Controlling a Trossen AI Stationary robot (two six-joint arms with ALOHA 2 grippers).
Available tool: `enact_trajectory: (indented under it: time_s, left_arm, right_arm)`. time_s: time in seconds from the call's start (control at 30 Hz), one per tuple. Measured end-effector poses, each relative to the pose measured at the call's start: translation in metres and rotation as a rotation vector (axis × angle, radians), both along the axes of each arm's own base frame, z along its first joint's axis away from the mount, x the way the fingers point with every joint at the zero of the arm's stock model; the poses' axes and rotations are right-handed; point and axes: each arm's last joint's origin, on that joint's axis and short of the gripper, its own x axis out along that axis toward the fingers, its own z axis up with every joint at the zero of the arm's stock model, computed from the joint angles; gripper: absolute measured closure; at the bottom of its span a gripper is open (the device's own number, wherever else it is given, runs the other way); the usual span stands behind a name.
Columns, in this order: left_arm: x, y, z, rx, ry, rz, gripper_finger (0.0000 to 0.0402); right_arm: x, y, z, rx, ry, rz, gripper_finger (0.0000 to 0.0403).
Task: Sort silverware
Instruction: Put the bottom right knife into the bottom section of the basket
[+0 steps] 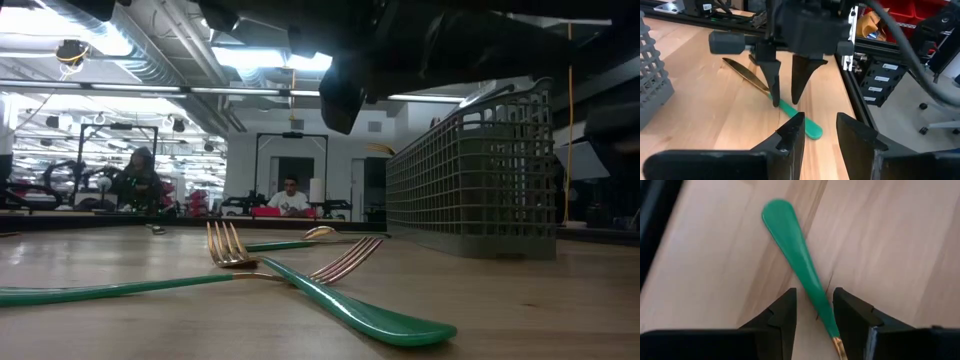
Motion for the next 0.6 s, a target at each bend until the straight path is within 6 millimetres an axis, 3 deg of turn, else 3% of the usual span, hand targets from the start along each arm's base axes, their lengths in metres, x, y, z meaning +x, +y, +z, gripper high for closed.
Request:
enact_trajectory:
  time_s: [0.23, 0.6]
  left_arm:
    - [0.0, 0.0, 0.0, 0.0, 0.0, 0.0, 0.0301]
    - [0.0, 0.0, 0.0, -0.001, 0.0, 0.001, 0.0302]
  right_arm:
    - [0.009, -0.005, -0.013, 0.002, 0.053, -0.022, 0.0281]
    - [0.033, -0.021, -0.014, 0.082, 0.015, -0.099, 0.0374]
